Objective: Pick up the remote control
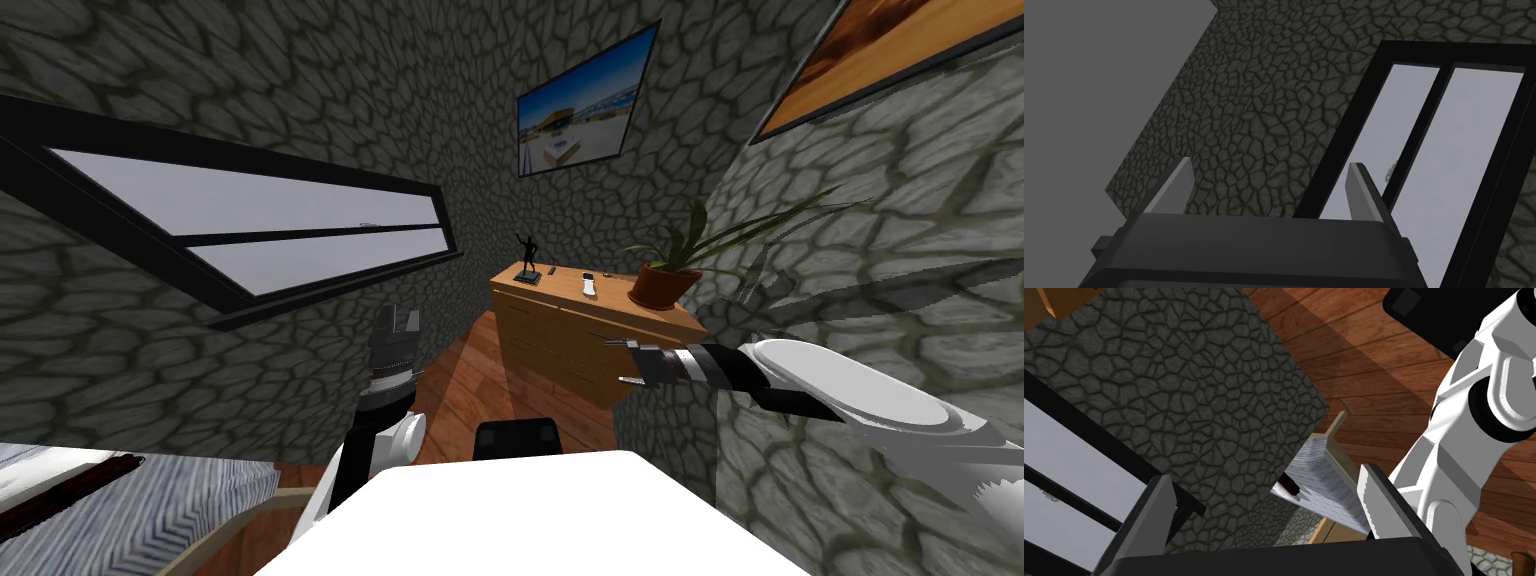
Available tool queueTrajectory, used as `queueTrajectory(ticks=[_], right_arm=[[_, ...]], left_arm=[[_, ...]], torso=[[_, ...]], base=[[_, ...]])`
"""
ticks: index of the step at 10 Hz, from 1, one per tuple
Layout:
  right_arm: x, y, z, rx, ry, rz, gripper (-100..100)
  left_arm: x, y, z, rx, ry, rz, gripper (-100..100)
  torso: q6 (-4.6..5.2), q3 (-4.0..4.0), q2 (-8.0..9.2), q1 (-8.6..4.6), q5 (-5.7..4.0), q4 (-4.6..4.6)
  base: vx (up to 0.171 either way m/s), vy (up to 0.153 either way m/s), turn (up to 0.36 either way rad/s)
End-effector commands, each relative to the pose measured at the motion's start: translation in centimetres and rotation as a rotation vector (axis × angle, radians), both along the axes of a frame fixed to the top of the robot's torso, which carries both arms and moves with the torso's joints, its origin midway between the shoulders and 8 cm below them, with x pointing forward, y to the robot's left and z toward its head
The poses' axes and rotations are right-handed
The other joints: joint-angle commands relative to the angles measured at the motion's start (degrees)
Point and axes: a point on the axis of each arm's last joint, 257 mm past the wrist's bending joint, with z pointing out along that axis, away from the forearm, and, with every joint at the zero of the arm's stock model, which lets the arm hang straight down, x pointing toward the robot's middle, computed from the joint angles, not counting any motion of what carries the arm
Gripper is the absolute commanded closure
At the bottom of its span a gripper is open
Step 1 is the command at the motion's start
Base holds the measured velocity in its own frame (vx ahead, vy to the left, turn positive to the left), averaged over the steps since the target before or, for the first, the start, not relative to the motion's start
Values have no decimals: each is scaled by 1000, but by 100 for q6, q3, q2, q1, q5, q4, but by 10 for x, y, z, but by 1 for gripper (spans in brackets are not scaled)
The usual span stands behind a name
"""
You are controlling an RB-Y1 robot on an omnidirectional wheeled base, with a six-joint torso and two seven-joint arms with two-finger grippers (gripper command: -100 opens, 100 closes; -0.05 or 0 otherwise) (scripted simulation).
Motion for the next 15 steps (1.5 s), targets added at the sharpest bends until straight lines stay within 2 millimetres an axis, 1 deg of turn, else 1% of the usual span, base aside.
queueTrajectory(ticks=[1,2,3,4,5,6,7,8,9,10,11,12,13,14,15], right_arm=[[-2,-28,-1,-110,5,19,-100],[-2,-32,-5,-134,9,18,-100],[-4,-54,-3,-212,14,32,-100],[-4,-59,-7,-236,19,30,-100],[-6,-82,-4,-309,26,41,-100],[-6,-87,-7,-332,31,39,-100],[-8,-108,-2,-397,40,49,-100],[-9,-113,-5,-421,46,47,-100],[-12,-135,0,-488,58,53,-100],[-12,-139,-2,-504,63,52,-100],[-16,-159,3,-566,77,56,-100],[-16,-163,2,-580,81,54,-100],[-21,-184,7,-641,100,56,-100],[-21,-186,7,-648,102,55,-100],[-26,-206,12,-704,123,55,-100]], left_arm=[[0,0,0,0,0,0,0],[0,0,0,0,0,0,0],[0,0,0,0,0,0,0],[0,0,0,0,0,0,0],[0,0,0,0,0,0,0],[0,0,0,0,0,0,0],[0,0,0,0,0,0,0],[0,0,0,0,0,0,0],[0,0,0,0,0,0,0],[0,0,0,0,0,0,0],[0,0,0,0,0,0,0],[0,0,0,0,0,0,0],[0,0,0,0,0,0,0],[0,0,0,0,0,0,0],[0,0,0,0,0,0,0]], torso=[[0,0,0,0,0,0],[-5,-2,-4,1,1,-1],[2,-3,-5,-2,0,-1],[-5,-6,-10,-1,1,-2],[2,-5,-9,-3,0,-2],[-4,-8,-13,-3,1,-3],[2,-8,-13,-6,-2,-3],[-5,-11,-19,-6,-1,-4],[2,-11,-19,-9,-2,-4],[-2,-14,-25,-10,-1,-5],[1,-15,-24,-13,-4,-6],[-2,-16,-28,-14,-3,-6],[1,-16,-26,-16,-4,-6],[-4,-20,-34,-21,-4,-8],[3,-20,-34,-21,-6,-8]], base=[[-2,31,245],[4,19,106],[12,25,212],[15,15,113],[27,19,248],[25,5,96],[36,11,220],[39,0,122],[59,-2,199],[51,-13,123],[62,-12,205],[56,-21,133],[77,-34,272],[76,-38,112],[102,-36,192]])
